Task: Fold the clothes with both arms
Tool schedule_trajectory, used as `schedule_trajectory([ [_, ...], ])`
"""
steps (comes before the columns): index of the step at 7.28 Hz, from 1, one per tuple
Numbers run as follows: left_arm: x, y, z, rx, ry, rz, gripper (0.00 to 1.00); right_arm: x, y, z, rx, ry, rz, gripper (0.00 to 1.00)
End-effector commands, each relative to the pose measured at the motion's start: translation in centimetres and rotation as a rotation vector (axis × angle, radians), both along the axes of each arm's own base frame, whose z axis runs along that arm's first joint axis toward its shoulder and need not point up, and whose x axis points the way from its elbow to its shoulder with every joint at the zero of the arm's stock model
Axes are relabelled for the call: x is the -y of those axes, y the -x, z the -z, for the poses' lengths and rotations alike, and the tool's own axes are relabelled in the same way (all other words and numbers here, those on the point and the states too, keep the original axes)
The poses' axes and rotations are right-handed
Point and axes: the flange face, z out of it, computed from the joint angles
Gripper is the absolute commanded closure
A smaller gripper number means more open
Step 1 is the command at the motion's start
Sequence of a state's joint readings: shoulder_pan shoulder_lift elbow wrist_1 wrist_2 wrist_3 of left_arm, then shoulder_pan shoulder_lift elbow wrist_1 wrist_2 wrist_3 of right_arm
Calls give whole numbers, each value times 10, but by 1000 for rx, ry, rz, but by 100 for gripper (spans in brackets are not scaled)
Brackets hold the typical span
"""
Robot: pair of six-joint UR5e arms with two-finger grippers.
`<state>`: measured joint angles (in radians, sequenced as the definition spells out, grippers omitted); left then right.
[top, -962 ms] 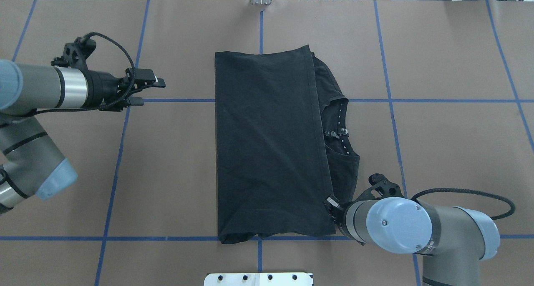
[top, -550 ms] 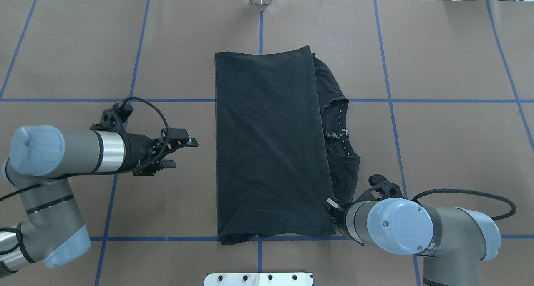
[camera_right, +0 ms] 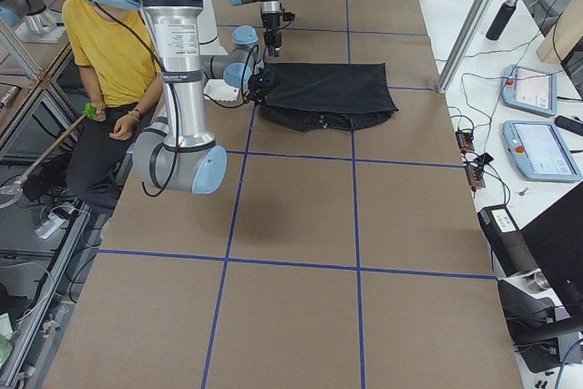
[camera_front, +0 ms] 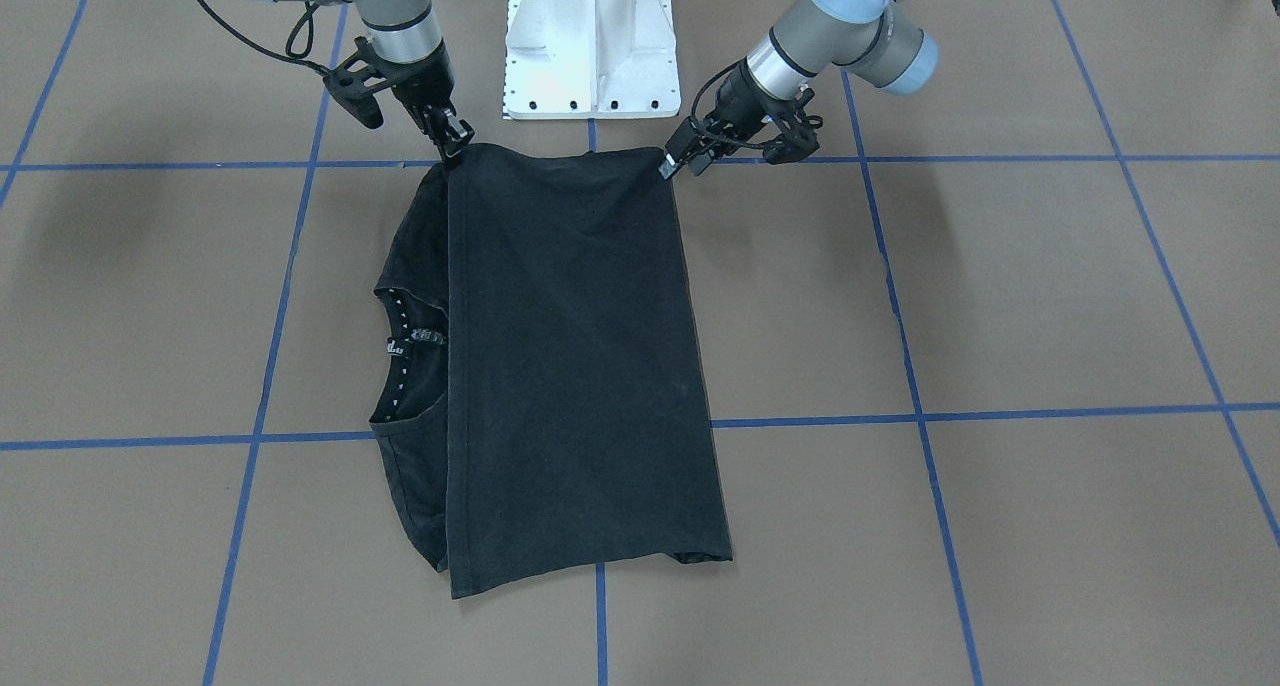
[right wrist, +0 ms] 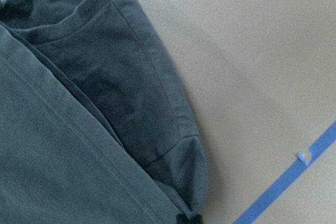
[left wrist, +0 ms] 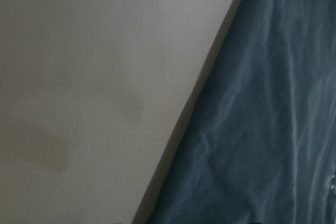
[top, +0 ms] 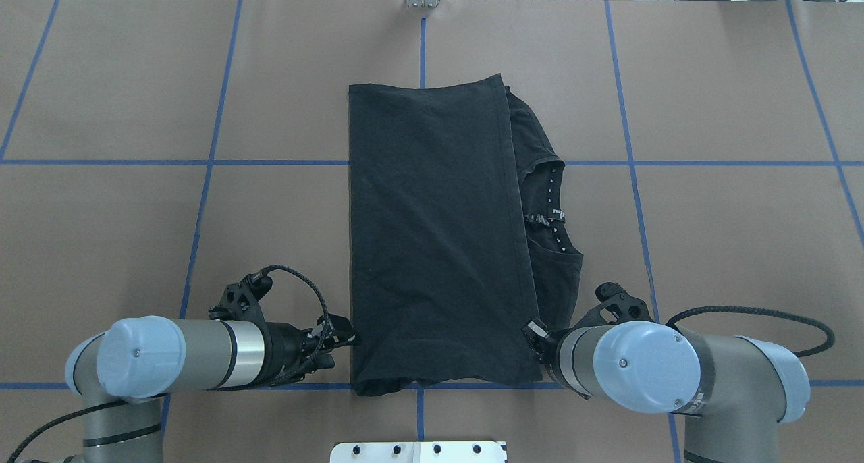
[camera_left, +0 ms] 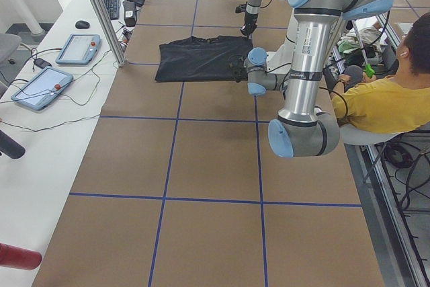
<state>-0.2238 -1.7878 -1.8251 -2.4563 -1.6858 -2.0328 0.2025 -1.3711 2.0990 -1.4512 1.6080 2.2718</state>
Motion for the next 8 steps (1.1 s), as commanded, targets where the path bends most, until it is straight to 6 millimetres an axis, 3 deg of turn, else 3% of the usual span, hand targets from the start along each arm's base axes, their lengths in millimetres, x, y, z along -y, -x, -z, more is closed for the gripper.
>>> schedule_trajectory([
  [1,-27,-17,-4,14,15,-35,36,0,-1,2,5,0,1,100],
  [4,-33,-27,-3,16,15,-36,40,0,-2,2,4,-1,2,100],
  [5,-33,-27,-2,14,16,-34,46,-1,-2,1,2,-2,3,100],
  [6,-33,-28,-3,15,16,-34,66,-1,-2,1,2,-2,3,100],
  [7,-33,-27,-3,15,16,-34,100,0,-2,1,2,-2,1,100],
  [8,-33,-27,-3,16,16,-33,100,-1,-2,1,2,-2,3,100],
])
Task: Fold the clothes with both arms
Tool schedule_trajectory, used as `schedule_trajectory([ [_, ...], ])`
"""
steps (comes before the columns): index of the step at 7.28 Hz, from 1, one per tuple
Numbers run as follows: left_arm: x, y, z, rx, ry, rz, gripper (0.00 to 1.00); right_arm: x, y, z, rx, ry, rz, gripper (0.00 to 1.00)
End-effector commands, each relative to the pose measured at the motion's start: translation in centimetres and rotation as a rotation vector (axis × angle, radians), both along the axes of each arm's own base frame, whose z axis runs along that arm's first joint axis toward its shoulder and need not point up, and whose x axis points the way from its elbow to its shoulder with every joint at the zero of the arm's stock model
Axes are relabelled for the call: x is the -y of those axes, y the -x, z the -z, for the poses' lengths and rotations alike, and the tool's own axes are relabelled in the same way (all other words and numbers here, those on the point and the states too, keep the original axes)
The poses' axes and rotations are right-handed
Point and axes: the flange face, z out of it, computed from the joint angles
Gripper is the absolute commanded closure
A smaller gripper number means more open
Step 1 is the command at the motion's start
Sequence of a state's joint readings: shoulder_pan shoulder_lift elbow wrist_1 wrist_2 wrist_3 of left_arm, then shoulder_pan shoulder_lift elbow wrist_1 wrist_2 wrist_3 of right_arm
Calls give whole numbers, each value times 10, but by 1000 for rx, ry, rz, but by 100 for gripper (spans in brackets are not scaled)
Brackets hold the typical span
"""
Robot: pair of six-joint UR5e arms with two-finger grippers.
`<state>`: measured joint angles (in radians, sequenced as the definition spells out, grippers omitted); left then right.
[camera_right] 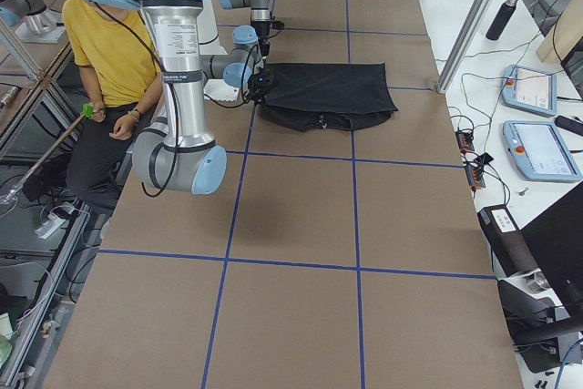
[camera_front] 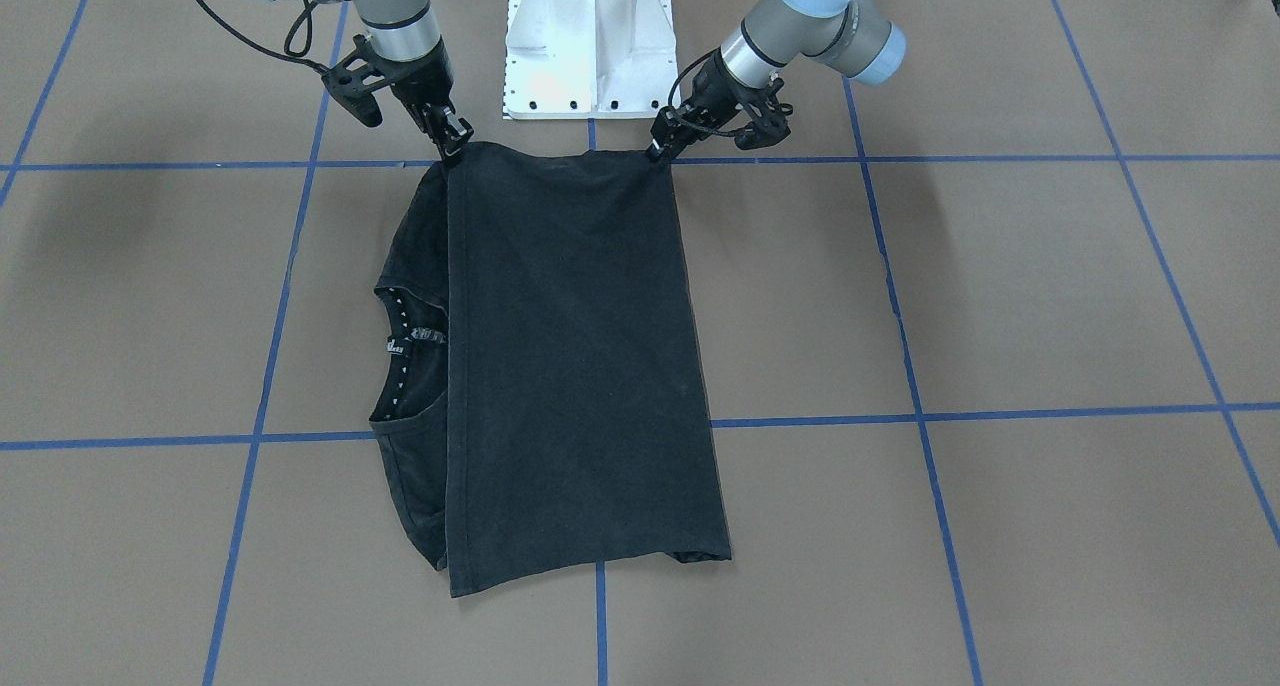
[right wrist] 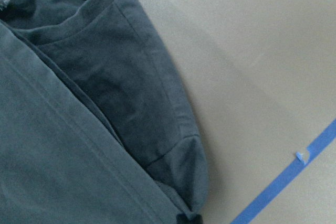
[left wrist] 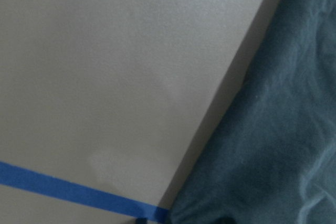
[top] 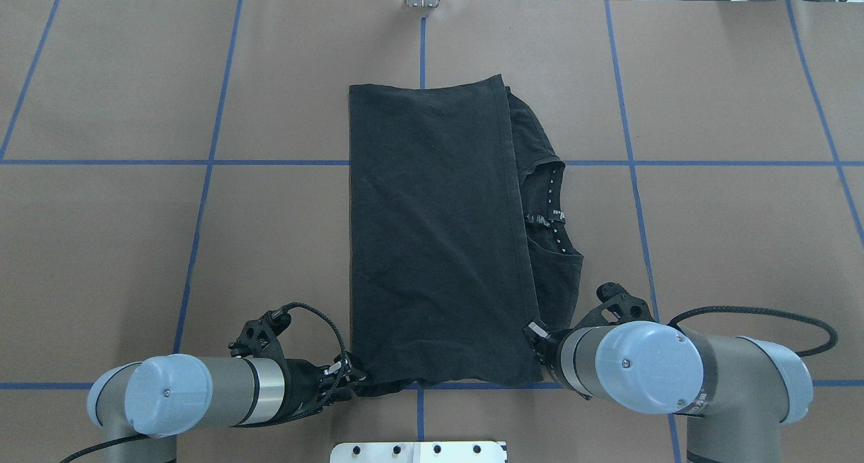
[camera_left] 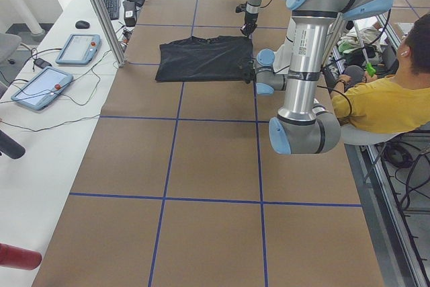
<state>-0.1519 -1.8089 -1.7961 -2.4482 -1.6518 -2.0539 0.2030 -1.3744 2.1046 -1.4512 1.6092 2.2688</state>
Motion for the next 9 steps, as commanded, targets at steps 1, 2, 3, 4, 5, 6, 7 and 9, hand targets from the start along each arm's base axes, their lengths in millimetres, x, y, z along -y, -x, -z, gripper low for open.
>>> schedule_trajectory([
  [1,2,1,1,-3,-1,7,100,0,0,-1,-2,0,1,100],
  [2,3,4,4,-10,-3,13,100,0,0,-2,-3,2,2,100],
  [3,4,12,13,-30,-8,16,100,-1,-1,-1,-1,2,1,100],
  [4,4,26,27,-63,-14,16,100,-2,-6,-1,0,3,0,100],
  [5,0,47,33,-84,-16,13,100,-7,-22,2,14,3,1,100],
  [6,-4,70,42,-109,-18,10,100,-14,-40,7,32,14,19,100],
  [7,-7,85,44,-119,-18,10,100,-21,-61,15,56,25,38,100],
  [9,-11,115,86,-215,-34,9,100,-28,-82,42,124,32,64,100],
])
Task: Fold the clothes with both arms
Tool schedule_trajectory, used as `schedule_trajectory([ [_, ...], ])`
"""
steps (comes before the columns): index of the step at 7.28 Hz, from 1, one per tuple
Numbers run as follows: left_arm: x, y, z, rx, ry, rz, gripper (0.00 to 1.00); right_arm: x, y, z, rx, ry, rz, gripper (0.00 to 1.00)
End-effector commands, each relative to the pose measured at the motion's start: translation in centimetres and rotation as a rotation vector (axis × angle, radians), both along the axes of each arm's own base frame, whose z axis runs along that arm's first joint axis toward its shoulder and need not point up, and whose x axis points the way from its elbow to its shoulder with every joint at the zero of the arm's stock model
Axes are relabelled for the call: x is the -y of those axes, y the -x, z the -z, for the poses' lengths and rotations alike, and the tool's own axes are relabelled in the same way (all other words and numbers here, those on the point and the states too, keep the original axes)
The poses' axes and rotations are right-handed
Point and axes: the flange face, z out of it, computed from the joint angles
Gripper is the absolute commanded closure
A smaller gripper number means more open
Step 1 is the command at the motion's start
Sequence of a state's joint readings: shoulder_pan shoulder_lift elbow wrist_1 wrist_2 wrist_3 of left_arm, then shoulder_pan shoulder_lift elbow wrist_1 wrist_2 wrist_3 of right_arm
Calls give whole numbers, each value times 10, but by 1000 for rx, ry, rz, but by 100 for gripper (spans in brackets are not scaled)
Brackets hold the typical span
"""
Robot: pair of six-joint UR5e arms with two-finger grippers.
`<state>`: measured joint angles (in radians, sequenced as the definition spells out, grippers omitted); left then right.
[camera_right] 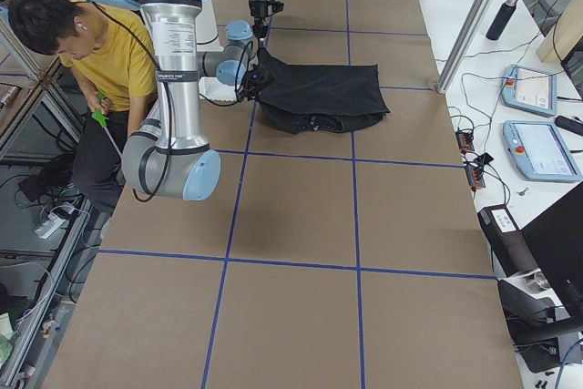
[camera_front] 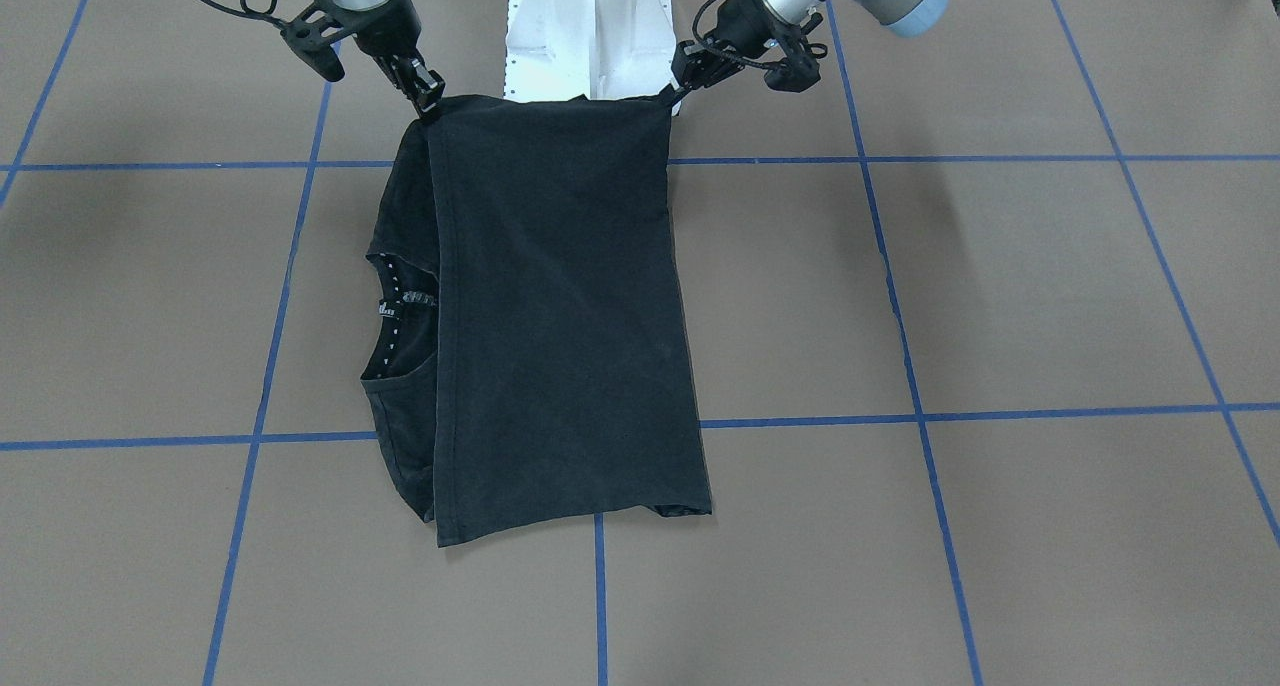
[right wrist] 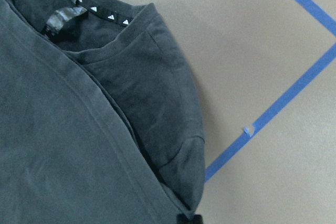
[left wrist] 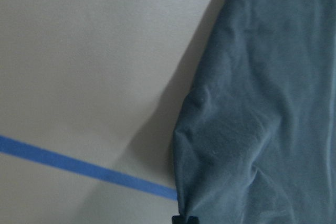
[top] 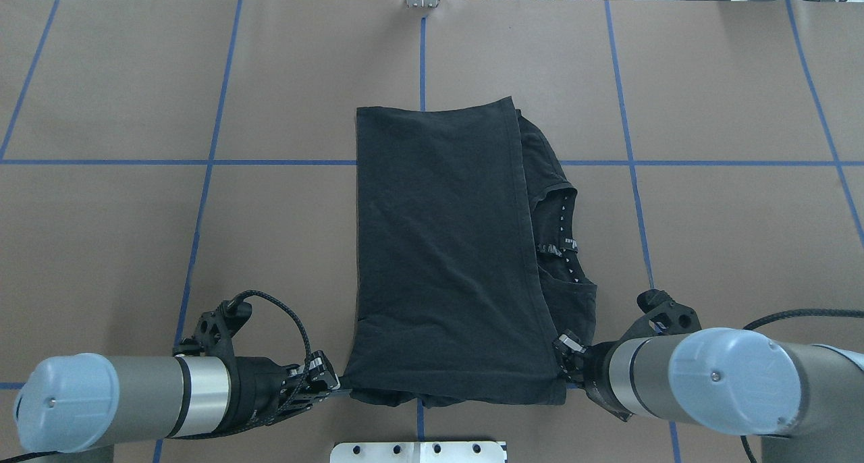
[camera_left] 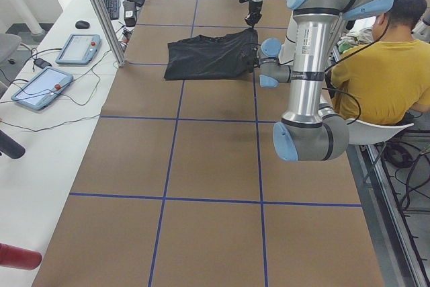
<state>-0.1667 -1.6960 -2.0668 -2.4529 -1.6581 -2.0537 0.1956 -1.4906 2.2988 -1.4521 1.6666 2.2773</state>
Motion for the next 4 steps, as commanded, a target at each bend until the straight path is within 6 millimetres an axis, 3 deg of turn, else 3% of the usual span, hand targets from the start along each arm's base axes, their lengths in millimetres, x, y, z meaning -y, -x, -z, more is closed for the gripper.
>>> schedule_trajectory([
  [1,19,27,23,-50,-17,49,100,11,-22,17,42,4,-20,100],
  [2,58,33,26,-47,-30,115,100,38,-32,17,45,11,-68,100],
  [3,97,26,24,-29,-38,126,100,72,-40,12,46,63,-85,100],
  [4,137,22,26,-11,-37,151,100,120,-33,12,50,92,-96,100],
])
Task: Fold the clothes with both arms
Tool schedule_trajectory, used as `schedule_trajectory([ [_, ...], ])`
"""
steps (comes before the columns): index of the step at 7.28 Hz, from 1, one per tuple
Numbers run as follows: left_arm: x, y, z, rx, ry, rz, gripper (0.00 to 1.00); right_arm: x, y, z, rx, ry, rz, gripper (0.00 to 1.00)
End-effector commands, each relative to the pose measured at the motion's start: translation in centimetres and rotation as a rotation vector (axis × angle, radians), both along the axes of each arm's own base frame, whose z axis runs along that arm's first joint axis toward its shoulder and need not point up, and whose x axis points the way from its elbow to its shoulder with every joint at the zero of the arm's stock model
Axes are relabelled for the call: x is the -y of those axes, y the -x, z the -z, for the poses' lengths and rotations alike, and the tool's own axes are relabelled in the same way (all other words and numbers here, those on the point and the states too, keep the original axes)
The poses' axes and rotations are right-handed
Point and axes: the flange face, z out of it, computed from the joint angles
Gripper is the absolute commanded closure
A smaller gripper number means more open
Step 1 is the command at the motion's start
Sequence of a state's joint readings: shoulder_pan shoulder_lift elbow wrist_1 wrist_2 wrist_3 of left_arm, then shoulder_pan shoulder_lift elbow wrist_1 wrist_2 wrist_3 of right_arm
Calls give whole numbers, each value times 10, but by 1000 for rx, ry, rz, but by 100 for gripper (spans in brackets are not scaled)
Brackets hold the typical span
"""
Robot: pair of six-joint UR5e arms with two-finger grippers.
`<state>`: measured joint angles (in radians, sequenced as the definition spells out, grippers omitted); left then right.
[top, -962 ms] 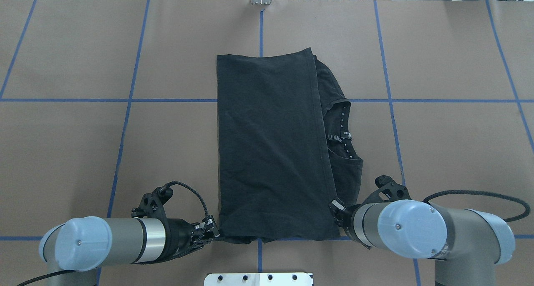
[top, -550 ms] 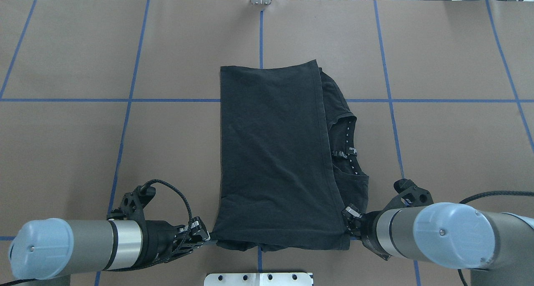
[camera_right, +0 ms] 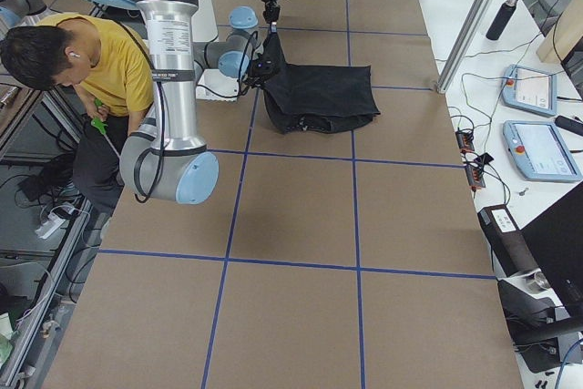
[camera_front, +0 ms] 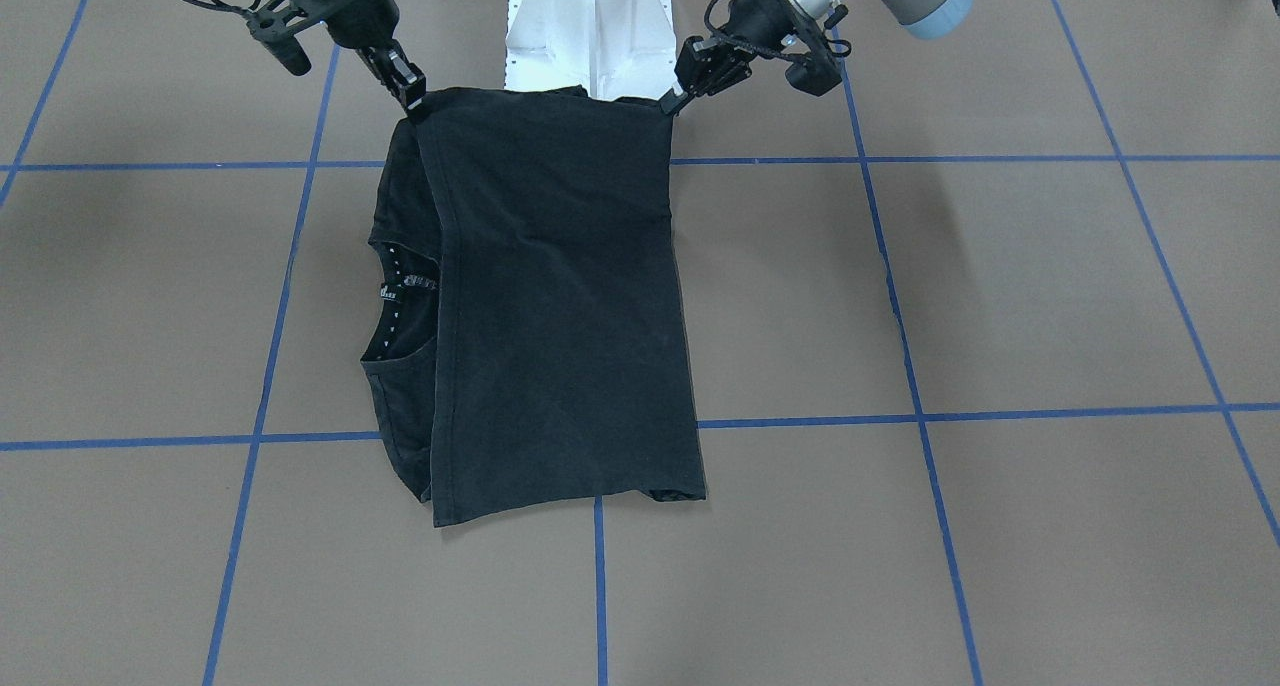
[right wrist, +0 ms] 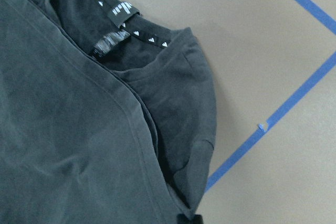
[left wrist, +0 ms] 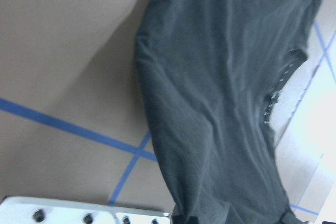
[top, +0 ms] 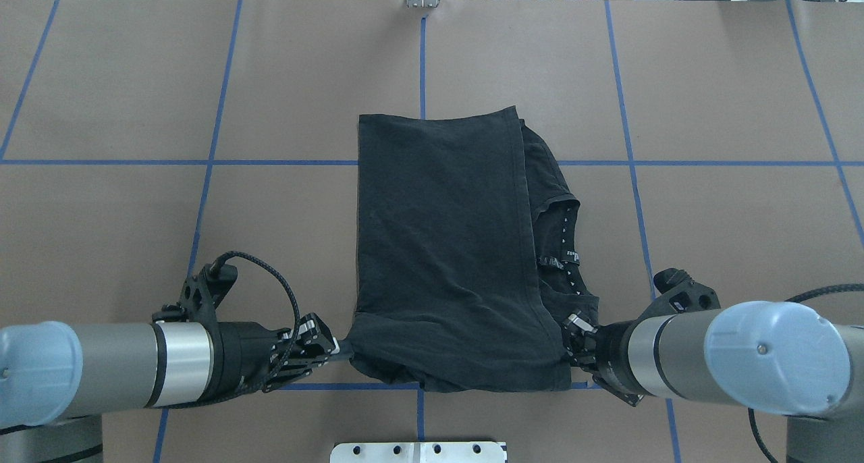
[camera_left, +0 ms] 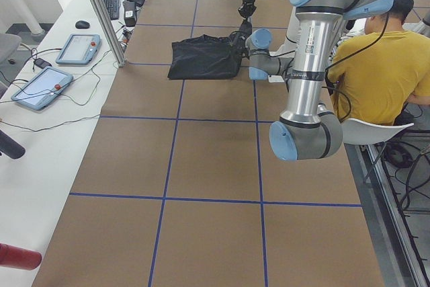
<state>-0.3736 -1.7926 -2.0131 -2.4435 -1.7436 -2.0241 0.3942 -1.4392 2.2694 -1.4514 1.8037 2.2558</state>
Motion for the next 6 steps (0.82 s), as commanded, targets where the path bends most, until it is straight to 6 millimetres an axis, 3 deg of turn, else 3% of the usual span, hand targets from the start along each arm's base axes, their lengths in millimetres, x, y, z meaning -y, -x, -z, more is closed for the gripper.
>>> schedule_trajectory([
  [1,79,-5,0,42,3,63,100,103,4,-5,4,51,-1,100],
  [3,129,4,-9,84,-21,132,100,186,5,-8,-8,48,5,100],
  [4,160,1,-9,104,-26,131,100,222,7,0,-5,59,-7,100],
  [6,214,-14,-13,163,-50,172,100,279,15,-1,-39,44,-7,100],
])
